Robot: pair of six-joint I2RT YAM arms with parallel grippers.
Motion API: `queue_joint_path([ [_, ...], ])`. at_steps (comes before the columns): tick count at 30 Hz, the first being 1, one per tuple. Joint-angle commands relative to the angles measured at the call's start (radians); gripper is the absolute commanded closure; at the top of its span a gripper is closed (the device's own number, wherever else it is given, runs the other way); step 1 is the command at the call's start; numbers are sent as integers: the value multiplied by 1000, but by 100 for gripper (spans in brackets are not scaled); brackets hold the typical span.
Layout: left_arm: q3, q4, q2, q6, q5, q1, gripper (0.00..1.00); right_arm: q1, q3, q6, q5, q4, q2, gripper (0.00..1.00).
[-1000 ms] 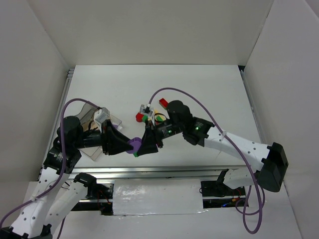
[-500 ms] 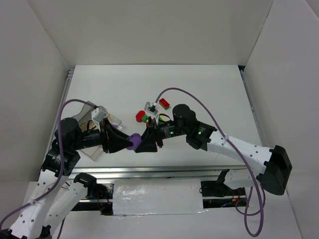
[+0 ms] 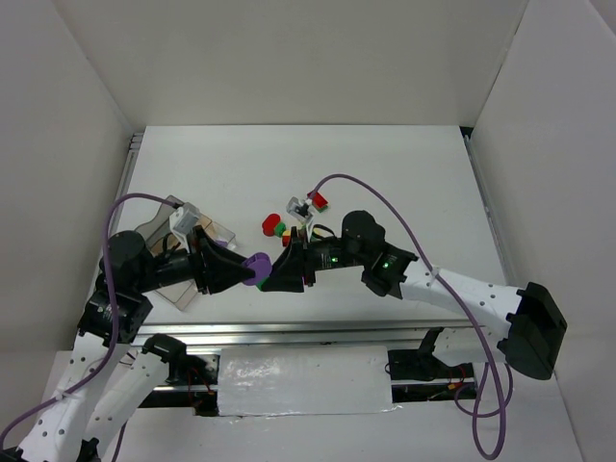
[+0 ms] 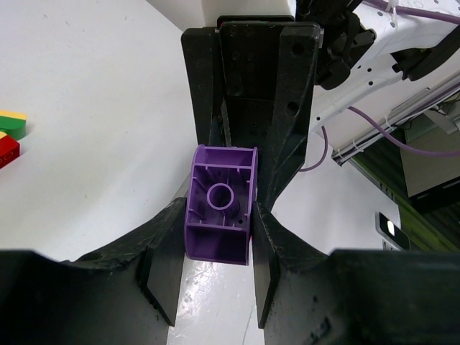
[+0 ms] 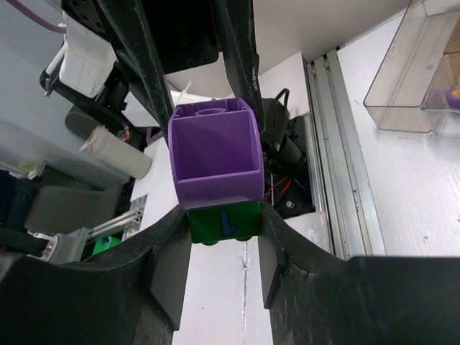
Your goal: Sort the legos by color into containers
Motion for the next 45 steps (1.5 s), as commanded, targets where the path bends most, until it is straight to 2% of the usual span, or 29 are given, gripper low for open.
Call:
queue_joint_path([
  [1, 20, 51, 11, -17, -18, -1, 100, 9, -6, 19, 14, 139, -37, 92],
  [2, 20, 51, 11, -17, -28, -1, 100, 6, -20, 17, 16, 147, -45, 100],
  [4, 27, 37, 12, -28, -63, -1, 100, 3, -40, 5, 11, 170, -51, 100],
  [8, 87, -117, 72, -31, -358, -1, 100, -49, -138, -13, -20, 231, -67, 100],
  [14, 173, -247, 152, -38, -661, 0, 100, -115, -254, -4, -21, 248, -100, 100],
  [16, 181, -277, 160, -57, -819, 2, 100, -139, -267, -7, -3, 216, -117, 100],
  [17, 179, -297, 176, -68, -903, 2, 100, -142, -261, -24, 49, 140, -125, 100],
  [18, 179, -358, 192, -110, -1087, 2, 100, -141, -236, -38, 89, 91, -136, 100],
  [19, 173, -378, 210, -138, -1170, 2, 100, -142, -224, -50, 150, 48, -140, 100],
  [21, 149, -406, 284, -207, -1318, 5, 100, -144, -200, -55, 180, -34, -148, 100],
  [31, 141, -369, 612, -357, -1359, 30, 100, -129, -198, -93, 183, -112, -202, 100],
  [36, 141, -372, 677, -393, -1379, 37, 99, -126, -213, -107, 186, -132, -223, 100],
  [37, 136, -366, 686, -384, -1365, 40, 97, -126, -216, -113, 186, -134, -225, 100],
  [38, 133, -356, 689, -384, -1359, 42, 87, -126, -221, -113, 184, -132, -228, 100],
  [40, 123, -346, 689, -378, -1347, 43, 78, -126, -222, -118, 189, -135, -231, 100],
  [41, 119, -337, 686, -377, -1332, 43, 69, -127, -221, -118, 189, -135, -229, 100],
  [43, 112, -326, 680, -376, -1324, 43, 57, -126, -219, -118, 191, -134, -225, 100],
  [44, 113, -329, 678, -379, -1325, 43, 43, -126, -216, -116, 189, -135, -217, 100],
  [45, 115, -340, 675, -381, -1327, 43, 36, -127, -213, -118, 189, -135, -212, 100],
])
